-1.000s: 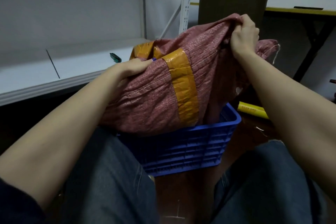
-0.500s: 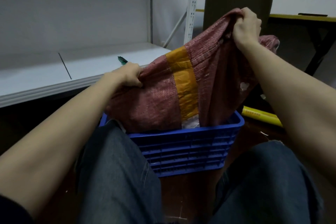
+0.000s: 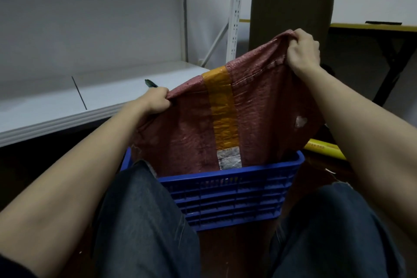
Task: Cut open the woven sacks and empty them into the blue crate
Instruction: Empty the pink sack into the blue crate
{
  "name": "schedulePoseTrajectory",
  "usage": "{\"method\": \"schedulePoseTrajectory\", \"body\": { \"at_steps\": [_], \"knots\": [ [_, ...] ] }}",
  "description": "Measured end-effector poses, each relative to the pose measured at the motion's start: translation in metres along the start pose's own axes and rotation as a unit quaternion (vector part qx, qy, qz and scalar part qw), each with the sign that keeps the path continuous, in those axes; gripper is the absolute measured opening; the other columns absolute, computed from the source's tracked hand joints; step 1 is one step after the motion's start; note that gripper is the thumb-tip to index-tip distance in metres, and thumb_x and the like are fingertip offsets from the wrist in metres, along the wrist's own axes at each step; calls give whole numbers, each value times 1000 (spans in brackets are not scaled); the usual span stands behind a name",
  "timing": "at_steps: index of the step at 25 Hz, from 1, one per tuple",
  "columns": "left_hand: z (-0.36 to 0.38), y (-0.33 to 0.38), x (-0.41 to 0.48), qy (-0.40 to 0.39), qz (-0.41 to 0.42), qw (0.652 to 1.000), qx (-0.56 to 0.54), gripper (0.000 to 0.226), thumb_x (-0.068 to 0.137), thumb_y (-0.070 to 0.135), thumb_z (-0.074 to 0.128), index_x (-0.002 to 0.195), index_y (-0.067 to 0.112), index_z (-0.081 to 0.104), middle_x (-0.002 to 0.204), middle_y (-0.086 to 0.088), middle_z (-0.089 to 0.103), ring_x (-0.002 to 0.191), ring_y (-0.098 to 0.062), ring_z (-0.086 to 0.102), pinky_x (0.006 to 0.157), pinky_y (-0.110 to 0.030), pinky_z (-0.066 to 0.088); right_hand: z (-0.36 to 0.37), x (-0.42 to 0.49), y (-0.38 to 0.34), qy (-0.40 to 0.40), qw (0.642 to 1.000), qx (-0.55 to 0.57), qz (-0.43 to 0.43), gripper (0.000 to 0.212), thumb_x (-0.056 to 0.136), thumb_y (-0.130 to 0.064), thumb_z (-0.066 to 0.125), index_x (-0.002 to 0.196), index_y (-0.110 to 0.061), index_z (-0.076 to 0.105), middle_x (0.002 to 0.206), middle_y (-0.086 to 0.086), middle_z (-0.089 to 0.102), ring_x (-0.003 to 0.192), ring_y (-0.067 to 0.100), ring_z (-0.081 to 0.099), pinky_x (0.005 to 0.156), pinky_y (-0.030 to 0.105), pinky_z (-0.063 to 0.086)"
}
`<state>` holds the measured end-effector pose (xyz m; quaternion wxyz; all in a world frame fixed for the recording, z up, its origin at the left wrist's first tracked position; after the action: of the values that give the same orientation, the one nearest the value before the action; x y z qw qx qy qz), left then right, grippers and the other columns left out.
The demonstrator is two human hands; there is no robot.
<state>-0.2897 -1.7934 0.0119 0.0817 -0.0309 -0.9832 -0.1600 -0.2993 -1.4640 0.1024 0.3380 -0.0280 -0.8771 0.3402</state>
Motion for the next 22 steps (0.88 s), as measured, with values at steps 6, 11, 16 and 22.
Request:
{"method": "schedulePoseTrajectory", "body": {
  "at_steps": [6,11,16,22],
  "knots": [
    [90,-5,27,-109,-30,990,-81,63,77,37,71,126,7,44,128,-14,52,117,-32,50,91,-32,39,40,5,55,-104,982,-60,143,68,92,-63,17,139,-19,39,141,18,43,129,39,40,108,48,29],
    [196,-15,50,-258,-122,958,-31,125,61,53,79,150,21,-4,154,-17,13,140,-39,19,115,-49,22,128,-14,149,-250,935,-10,253,114,64,-92,27,143,-11,39,143,18,44,129,36,44,111,41,32],
    [220,-39,72,-280,-172,944,25,104,61,45,83,142,12,28,145,-16,38,130,-35,40,109,-42,35,210,-56,206,-461,839,-70,280,136,48,-71,76,152,-15,8,154,6,27,135,29,37,112,45,31],
    [203,-25,95,-147,-127,978,81,42,78,30,69,114,11,56,124,-14,56,115,-35,54,90,-41,44,227,-46,194,-437,863,-150,205,62,77,-19,74,128,5,48,128,18,54,118,33,53,95,35,43]
  ]
}}
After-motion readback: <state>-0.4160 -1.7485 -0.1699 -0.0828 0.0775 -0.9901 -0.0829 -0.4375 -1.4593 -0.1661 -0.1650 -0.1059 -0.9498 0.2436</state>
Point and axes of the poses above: each hand's wrist, its own x-axis towards the middle knuckle, its own z-axis out of the palm, y = z × x, the point moved 2 cm from there along x, towards the middle knuckle
